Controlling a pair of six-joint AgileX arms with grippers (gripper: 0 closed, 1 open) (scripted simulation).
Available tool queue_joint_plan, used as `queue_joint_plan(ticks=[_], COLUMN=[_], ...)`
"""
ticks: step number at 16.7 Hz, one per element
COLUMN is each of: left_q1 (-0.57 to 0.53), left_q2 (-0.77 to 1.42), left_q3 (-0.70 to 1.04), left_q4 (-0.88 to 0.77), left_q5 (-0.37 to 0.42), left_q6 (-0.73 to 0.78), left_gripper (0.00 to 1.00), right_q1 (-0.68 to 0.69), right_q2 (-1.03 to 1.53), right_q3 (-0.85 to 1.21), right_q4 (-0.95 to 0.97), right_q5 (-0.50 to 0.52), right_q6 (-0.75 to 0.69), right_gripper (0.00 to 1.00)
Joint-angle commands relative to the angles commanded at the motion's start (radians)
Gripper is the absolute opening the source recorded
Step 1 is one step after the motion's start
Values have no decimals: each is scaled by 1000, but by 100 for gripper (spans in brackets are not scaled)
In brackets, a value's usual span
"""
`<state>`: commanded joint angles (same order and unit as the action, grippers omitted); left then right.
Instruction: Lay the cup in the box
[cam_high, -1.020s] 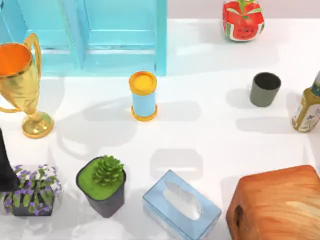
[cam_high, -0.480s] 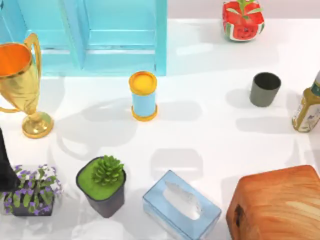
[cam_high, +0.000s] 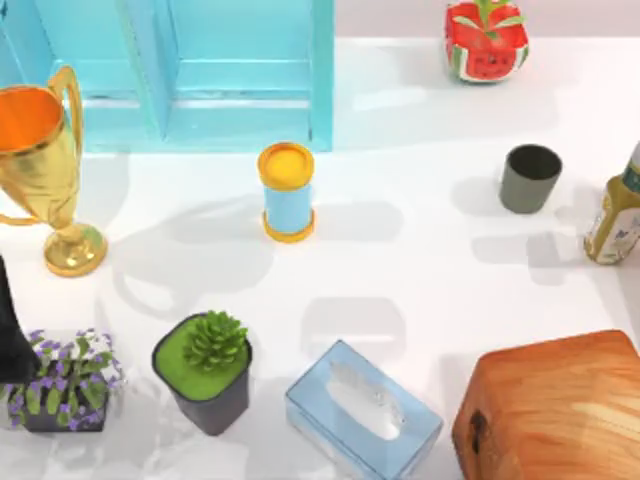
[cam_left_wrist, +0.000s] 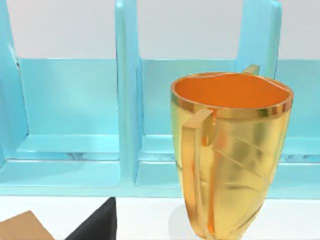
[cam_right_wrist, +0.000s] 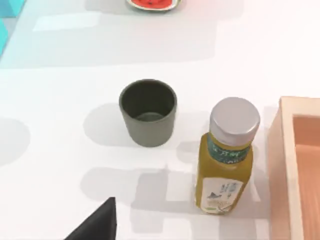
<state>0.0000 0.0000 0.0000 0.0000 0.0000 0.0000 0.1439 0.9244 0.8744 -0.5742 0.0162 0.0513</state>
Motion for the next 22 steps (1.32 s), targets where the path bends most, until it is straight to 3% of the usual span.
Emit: queue_joint_plan(ticks=[8, 14, 18, 22], left_q1=[0, 0, 0, 0], left_q2=[0, 0, 0, 0], left_q3=[0, 0, 0, 0], left_q4=[0, 0, 0, 0], left_q5=[0, 0, 0, 0], left_q6=[0, 0, 0, 0], left_gripper=[100, 100, 100, 100], right_q1=[19, 20, 21, 20], right_q2=[778, 1221, 1391, 1426], right_q3=[744, 1224, 1398, 1431], right_q4=[-484, -737, -833, -853], right_q5=[25, 21, 10, 7], right_q6=[57, 104, 129, 134], right_gripper=[100, 100, 100, 100])
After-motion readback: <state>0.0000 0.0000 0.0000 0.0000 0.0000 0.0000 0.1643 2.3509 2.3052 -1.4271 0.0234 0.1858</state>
